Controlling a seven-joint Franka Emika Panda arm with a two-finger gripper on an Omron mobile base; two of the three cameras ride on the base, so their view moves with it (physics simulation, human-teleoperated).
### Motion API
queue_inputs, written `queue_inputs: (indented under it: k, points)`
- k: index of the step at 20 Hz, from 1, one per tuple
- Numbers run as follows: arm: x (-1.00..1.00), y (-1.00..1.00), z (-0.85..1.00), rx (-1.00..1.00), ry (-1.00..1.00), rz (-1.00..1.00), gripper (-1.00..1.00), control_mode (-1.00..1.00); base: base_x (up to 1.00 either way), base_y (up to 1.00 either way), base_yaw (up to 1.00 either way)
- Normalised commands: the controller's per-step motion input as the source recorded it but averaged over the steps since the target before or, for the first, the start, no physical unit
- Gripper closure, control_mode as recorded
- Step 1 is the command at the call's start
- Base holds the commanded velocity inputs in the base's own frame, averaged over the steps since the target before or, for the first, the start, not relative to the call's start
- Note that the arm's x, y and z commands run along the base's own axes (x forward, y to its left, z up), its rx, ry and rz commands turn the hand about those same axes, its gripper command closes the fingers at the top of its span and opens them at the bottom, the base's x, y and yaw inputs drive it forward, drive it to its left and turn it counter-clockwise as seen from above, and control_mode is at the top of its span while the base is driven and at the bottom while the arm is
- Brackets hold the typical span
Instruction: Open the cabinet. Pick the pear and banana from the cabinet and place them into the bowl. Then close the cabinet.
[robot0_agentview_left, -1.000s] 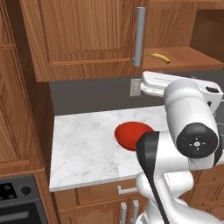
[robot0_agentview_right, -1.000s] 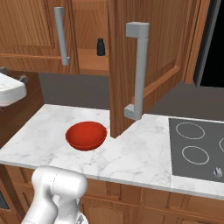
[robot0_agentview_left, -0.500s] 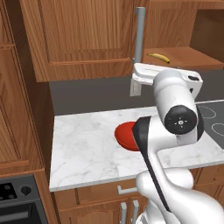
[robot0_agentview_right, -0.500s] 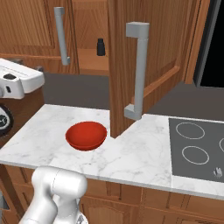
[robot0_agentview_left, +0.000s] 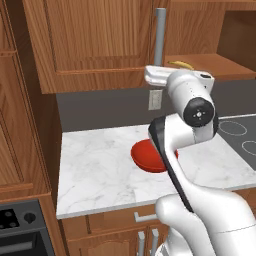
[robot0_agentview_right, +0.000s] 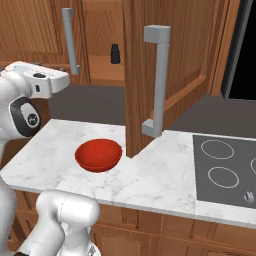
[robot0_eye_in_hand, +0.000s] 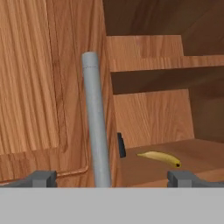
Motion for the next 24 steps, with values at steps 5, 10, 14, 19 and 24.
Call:
queue_inputs:
  k: [5, 10, 14, 19, 24]
  points:
    - [0.45, -0.01, 0.00, 0.00, 0.11, 0.11, -1.00, -1.00, 0.00, 0.00, 0.00]
    - [0.47, -0.01, -0.01, 0.00, 0.03, 0.09, -1.00, -1.00, 0.00, 0.00, 0.00]
    - [0.54, 0.00, -0.22, 0.00, 0.00, 0.08, -1.00, -1.00, 0.00, 0.00, 0.00]
    - [0.67, 0.00, -0.34, 0.00, 0.00, 0.06, -1.00, -1.00, 0.00, 0.00, 0.00]
    - [0.95, 0.00, -0.35, 0.00, 0.00, 0.02, -1.00, -1.00, 0.00, 0.00, 0.00]
